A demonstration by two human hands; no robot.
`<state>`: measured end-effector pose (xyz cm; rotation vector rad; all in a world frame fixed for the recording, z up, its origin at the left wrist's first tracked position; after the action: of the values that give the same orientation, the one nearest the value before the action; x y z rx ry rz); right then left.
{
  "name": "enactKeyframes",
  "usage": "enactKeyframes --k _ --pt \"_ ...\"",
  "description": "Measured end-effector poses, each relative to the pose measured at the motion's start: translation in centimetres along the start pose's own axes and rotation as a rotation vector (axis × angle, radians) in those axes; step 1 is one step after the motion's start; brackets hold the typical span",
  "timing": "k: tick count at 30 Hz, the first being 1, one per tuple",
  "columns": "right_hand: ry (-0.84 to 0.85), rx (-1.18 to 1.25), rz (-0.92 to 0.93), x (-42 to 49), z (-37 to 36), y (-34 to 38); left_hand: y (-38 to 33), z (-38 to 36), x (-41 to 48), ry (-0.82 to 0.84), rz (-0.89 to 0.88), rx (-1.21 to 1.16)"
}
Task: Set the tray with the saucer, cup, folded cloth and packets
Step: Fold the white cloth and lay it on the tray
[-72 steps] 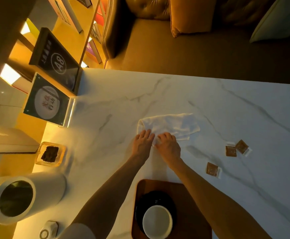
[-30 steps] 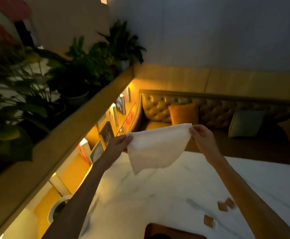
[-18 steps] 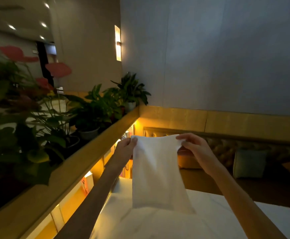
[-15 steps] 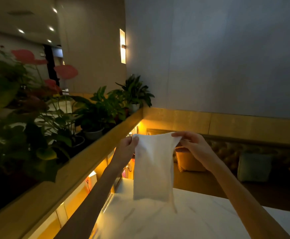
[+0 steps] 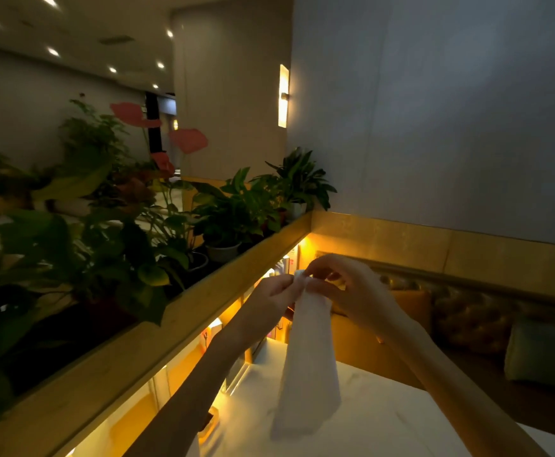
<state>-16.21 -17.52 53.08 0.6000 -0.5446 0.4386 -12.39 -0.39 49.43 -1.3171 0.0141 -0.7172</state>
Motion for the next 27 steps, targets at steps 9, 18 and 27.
enactKeyframes --k 9,18,27 --pt "-0.007 0.156 0.074 0.2 -2.6 2.0 -0.1 2.0 -3.2 0.057 0.064 -0.018" --pt "0.007 0.276 0.044 0.4 -4.7 2.7 -0.2 3.0 -4.6 0.109 0.095 0.04" --pt "0.045 0.334 -0.034 0.6 -4.6 1.8 0.0 2.6 -4.1 0.041 0.065 0.085"
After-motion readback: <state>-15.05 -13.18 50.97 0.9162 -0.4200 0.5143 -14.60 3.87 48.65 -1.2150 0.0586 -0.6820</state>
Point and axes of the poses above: each hand's wrist, its own x-axis towards the middle knuckle, its own z-axis out of the back of the hand, y = z × x, the point moved 1 cm from there along x, towards the middle knuckle, and after that the axes turned 2 degrees about x, right-handed, at the moved point
